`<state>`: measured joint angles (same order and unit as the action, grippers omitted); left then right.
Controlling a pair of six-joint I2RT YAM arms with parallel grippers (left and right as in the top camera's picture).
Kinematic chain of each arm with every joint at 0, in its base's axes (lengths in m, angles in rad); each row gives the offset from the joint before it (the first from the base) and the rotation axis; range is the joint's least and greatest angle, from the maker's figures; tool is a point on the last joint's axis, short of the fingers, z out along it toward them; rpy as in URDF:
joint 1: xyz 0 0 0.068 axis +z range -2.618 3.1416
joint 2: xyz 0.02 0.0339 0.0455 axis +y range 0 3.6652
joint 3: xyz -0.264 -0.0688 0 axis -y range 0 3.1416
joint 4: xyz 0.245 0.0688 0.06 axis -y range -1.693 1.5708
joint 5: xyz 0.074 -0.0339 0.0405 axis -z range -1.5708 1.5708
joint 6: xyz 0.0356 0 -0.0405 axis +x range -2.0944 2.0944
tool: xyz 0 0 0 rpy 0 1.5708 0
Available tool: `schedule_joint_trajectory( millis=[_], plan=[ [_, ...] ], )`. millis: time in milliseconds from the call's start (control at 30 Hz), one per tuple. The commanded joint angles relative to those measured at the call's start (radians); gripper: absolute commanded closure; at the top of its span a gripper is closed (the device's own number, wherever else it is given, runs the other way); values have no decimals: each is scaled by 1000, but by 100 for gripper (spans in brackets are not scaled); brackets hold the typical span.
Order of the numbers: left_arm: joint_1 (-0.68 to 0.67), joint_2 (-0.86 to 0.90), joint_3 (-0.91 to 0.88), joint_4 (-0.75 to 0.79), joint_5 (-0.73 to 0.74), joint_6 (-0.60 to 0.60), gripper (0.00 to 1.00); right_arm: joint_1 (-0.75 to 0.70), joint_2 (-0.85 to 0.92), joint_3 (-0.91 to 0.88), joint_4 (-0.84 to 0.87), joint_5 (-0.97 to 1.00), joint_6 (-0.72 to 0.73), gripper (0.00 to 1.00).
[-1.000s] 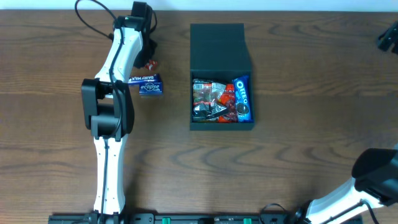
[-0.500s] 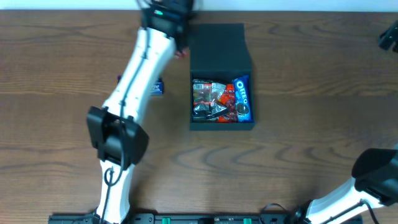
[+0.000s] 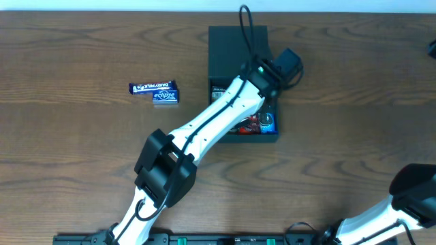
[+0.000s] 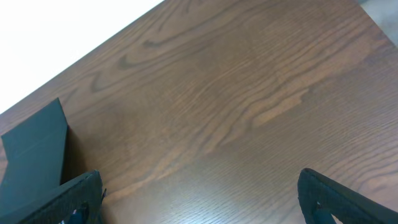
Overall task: Pack container
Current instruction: 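Carry the KitKat bar right and lower it into the box, then release the KitKat and withdraw the left gripper to the Dairy Milk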
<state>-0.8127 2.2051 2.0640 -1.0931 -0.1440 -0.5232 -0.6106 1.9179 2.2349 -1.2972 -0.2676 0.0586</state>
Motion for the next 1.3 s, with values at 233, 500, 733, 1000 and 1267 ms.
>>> schedule_joint_trajectory(
  millis=[233, 500, 733, 1000, 1267],
  plan=[
    [-4, 0, -111, 131, 138, 10, 90, -6, 7, -7, 1, -29, -15, 1],
    [-4, 0, -113, 153, 135, -15, 88, -6, 7, -7, -1, -29, -14, 1],
    [-4, 0, -150, 153, 134, -121, 89, -6, 7, -7, -1, -29, -14, 1],
    [-4, 0, -184, 187, 133, -146, 83, -6, 6, -7, -1, -30, -14, 1],
    [-2, -7, -168, 178, 134, -88, 41, -6, 7, -7, -2, -40, -11, 1]
  ],
)
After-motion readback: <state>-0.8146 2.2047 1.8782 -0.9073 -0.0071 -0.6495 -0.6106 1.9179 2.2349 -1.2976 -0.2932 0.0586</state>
